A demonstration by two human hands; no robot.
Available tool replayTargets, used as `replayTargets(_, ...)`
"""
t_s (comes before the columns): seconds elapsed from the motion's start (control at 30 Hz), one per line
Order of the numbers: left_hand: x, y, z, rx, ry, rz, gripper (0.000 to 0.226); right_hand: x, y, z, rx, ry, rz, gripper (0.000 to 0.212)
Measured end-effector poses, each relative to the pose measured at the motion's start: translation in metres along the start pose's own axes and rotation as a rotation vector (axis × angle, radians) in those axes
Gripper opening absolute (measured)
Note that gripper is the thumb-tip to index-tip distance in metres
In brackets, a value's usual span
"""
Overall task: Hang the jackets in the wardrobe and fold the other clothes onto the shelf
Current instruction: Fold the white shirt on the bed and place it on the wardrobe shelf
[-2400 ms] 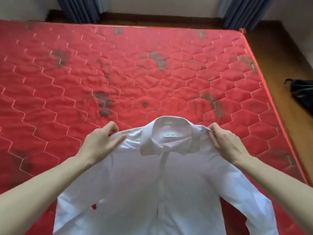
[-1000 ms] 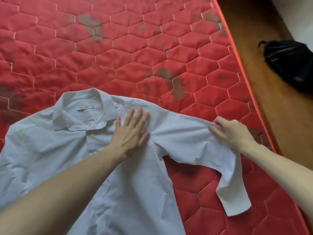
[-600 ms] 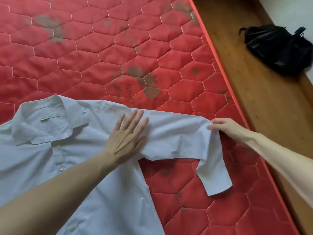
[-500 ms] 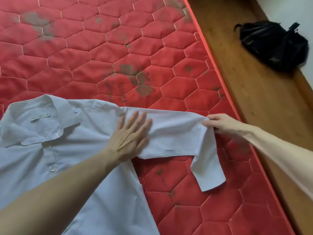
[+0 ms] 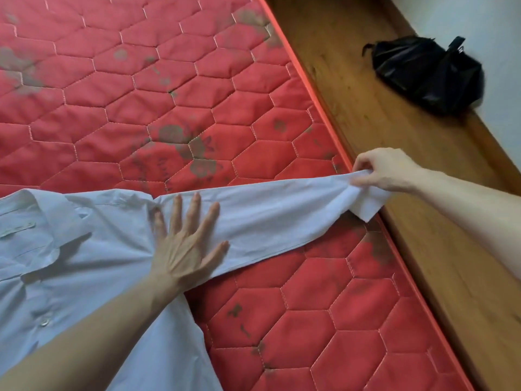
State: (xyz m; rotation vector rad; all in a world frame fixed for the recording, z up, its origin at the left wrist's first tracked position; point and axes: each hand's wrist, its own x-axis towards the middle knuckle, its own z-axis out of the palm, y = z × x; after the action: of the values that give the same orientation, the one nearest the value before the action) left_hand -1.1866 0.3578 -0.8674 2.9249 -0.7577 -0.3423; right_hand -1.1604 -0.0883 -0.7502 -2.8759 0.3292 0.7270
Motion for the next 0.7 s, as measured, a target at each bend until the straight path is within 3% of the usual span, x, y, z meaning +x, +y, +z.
replayTargets(0.07, 0.002, 0.002, 0.003, -0.013, 0.029, 0.03, 0.082, 0.006, 0.016, 0.016, 0.053, 0.177, 0.075, 0.024)
replayTargets(0.13, 0.006, 0.006, 0.006, -0.039, 0.041, 0.023, 0.081, 0.009, 0.026, 0.036, 0.315, 0.261, 0.227, 0.044)
replayTargets(0.2, 0.008, 0.014, 0.007, -0.061, 0.03, -0.007, 0.082, 0.005, 0.03, 0.053, 0.657, 0.231, 0.381, 0.061)
replayTargets(0.3, 0.01, 0.02, 0.007, -0.059, 0.037, -0.028, 0.084, -0.008, 0.03, 0.076, 1.017, 0.182, 0.451, 0.077)
replayTargets(0.47, 0.011, 0.021, 0.007, -0.044, 0.031, -0.043, 0.085, -0.029, 0.031, 0.096, 1.115, 0.427, 0.442, 0.013)
replayTargets(0.57, 0.013, 0.021, 0.007, -0.04, 0.029, -0.045, 0.085, -0.027, 0.037, 0.086, 0.983, 0.499, 0.379, 0.026)
replayTargets(0.7, 0.016, 0.027, 0.008, -0.058, 0.044, -0.08, 0.083, -0.01, 0.053, 0.049, 0.978, 0.47, 0.451, 0.018)
